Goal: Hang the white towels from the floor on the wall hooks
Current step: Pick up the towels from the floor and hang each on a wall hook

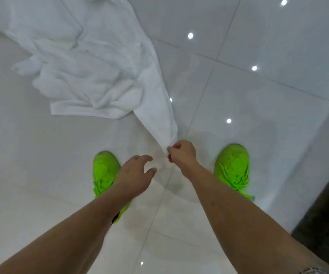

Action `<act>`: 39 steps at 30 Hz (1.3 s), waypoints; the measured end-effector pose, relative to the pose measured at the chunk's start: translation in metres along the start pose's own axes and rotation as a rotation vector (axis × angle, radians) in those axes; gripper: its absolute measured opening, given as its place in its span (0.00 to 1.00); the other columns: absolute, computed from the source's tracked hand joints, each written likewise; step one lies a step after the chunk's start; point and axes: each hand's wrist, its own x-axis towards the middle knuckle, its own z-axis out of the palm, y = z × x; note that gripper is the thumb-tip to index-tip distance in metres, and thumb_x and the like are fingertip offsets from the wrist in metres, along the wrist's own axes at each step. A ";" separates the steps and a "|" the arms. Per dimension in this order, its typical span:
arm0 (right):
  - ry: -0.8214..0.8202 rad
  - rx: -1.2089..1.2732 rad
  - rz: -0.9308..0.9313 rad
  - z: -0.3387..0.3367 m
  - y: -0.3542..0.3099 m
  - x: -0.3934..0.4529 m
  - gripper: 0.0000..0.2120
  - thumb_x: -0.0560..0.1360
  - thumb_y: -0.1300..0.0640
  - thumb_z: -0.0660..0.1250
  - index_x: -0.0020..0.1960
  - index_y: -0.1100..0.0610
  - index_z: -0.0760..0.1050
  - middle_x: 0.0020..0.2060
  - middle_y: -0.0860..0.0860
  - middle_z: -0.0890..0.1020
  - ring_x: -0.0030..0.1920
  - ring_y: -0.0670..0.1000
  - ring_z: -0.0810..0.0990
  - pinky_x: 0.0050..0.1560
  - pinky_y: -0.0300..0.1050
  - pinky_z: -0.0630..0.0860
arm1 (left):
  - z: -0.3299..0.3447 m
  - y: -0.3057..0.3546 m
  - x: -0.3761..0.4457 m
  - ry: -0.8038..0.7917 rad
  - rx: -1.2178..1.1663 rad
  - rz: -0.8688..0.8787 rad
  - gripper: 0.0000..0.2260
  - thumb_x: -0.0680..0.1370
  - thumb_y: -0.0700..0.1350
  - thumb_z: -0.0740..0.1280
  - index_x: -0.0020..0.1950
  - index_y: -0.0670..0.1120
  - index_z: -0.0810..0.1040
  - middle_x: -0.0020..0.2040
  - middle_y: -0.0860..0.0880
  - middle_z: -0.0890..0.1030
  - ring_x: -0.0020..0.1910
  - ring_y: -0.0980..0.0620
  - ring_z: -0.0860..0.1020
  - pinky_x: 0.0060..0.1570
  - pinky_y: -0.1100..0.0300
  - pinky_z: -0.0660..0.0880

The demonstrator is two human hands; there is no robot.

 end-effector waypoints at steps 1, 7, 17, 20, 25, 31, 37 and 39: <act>-0.021 0.047 0.007 -0.008 -0.005 -0.027 0.03 0.72 0.62 0.69 0.41 0.59 0.76 0.38 0.59 0.84 0.38 0.56 0.84 0.46 0.56 0.83 | -0.012 0.010 -0.015 0.001 0.009 0.014 0.18 0.78 0.51 0.68 0.67 0.49 0.76 0.61 0.46 0.77 0.60 0.48 0.76 0.63 0.56 0.70; -0.109 0.288 -0.114 -0.082 -0.096 -0.202 0.11 0.69 0.67 0.66 0.49 0.56 0.75 0.33 0.56 0.79 0.28 0.51 0.75 0.30 0.42 0.73 | -0.110 0.092 -0.128 0.060 0.092 0.148 0.24 0.76 0.47 0.70 0.72 0.49 0.71 0.67 0.46 0.75 0.64 0.47 0.74 0.61 0.59 0.67; -0.088 0.420 -0.712 -0.208 -0.277 -0.565 0.12 0.71 0.65 0.69 0.52 0.70 0.81 0.35 0.59 0.79 0.31 0.51 0.75 0.34 0.42 0.75 | -0.342 0.238 -0.351 0.508 -0.105 0.666 0.09 0.76 0.49 0.69 0.49 0.60 0.70 0.47 0.60 0.77 0.46 0.55 0.76 0.38 0.65 0.66; 0.058 0.447 -0.881 -0.232 -0.272 -0.652 0.10 0.72 0.67 0.68 0.50 0.69 0.82 0.38 0.62 0.82 0.34 0.54 0.79 0.38 0.43 0.79 | -0.383 0.276 -0.412 0.546 -0.091 0.833 0.07 0.78 0.47 0.63 0.42 0.58 0.71 0.36 0.62 0.74 0.40 0.53 0.75 0.35 0.65 0.65; 0.382 0.425 -1.049 -0.253 -0.217 -0.763 0.12 0.71 0.66 0.74 0.54 0.64 0.82 0.43 0.59 0.85 0.43 0.54 0.84 0.50 0.46 0.82 | -0.391 0.315 -0.527 0.345 -0.094 1.069 0.09 0.75 0.48 0.61 0.47 0.56 0.80 0.44 0.55 0.82 0.44 0.54 0.79 0.40 0.60 0.76; 0.893 0.417 -1.104 -0.291 -0.132 -0.880 0.08 0.76 0.51 0.70 0.43 0.54 0.84 0.34 0.48 0.83 0.36 0.45 0.79 0.43 0.42 0.76 | -0.354 0.344 -0.665 0.290 0.033 1.369 0.04 0.74 0.53 0.73 0.45 0.54 0.82 0.62 0.54 0.74 0.62 0.52 0.74 0.54 0.58 0.73; 1.152 0.532 -1.160 -0.336 0.000 -0.961 0.09 0.79 0.54 0.65 0.44 0.58 0.80 0.37 0.51 0.80 0.38 0.49 0.77 0.40 0.48 0.74 | -0.268 0.356 -0.803 0.077 0.095 1.525 0.17 0.64 0.48 0.80 0.42 0.48 0.73 0.47 0.50 0.81 0.46 0.51 0.79 0.52 0.45 0.78; 1.231 0.557 -1.152 -0.348 0.059 -0.980 0.09 0.79 0.53 0.65 0.43 0.56 0.79 0.35 0.50 0.79 0.35 0.48 0.75 0.37 0.45 0.72 | -0.221 0.361 -0.840 0.009 0.142 1.564 0.18 0.66 0.46 0.80 0.47 0.48 0.72 0.40 0.49 0.79 0.40 0.51 0.77 0.48 0.48 0.78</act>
